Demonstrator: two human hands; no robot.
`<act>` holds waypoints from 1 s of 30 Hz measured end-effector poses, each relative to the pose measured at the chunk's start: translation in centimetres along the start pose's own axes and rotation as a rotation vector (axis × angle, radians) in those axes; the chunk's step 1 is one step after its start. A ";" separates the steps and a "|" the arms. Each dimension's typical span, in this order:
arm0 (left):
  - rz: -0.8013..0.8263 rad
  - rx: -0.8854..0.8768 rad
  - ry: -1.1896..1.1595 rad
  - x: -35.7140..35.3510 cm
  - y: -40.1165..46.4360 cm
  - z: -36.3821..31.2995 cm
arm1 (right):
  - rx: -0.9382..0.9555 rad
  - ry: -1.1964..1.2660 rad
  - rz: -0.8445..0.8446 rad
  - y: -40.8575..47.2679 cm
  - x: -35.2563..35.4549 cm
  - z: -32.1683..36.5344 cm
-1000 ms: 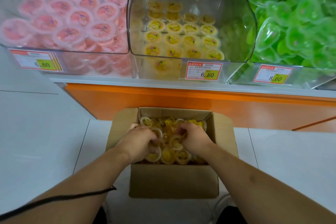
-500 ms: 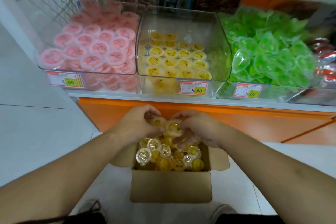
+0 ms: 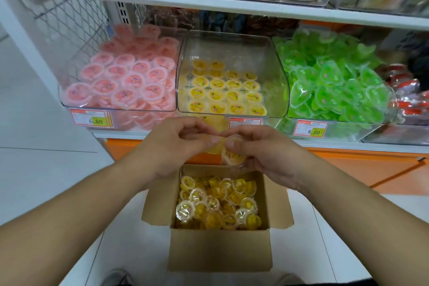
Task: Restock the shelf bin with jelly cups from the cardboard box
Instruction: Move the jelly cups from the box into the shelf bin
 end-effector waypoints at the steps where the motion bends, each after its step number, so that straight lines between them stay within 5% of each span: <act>1: -0.013 -0.008 -0.003 0.3 0.3 -0.1 | 0.017 -0.005 -0.007 0.0 0.0 0.4; 7: 0.015 -0.073 0.103 0.9 1.7 -1.9 | 0.112 -0.077 -0.053 -0.1 0.3 3.0; 13: -0.157 -0.311 0.273 2.7 3.8 -5.9 | 0.185 0.039 -0.141 0.1 2.3 6.6; 18: -0.182 -0.342 0.367 2.7 6.6 -5.3 | 0.216 0.001 -0.219 2.1 3.1 7.5; 22: -0.192 -0.381 0.330 2.8 7.3 -4.7 | 0.177 0.143 -0.129 3.4 2.0 7.8; 30: -0.138 -0.411 0.356 3.8 7.9 -4.5 | 0.220 -0.241 -0.207 4.2 1.4 10.1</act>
Point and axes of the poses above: each hand's wrist, its own y-axis towards the middle knuckle, its own x-axis out of the back of the hand, z = x × y, the point moved 8 cm from there along y, towards the middle knuckle, and after that the axes turned 11 degrees about -x, right-handed, at the moved point
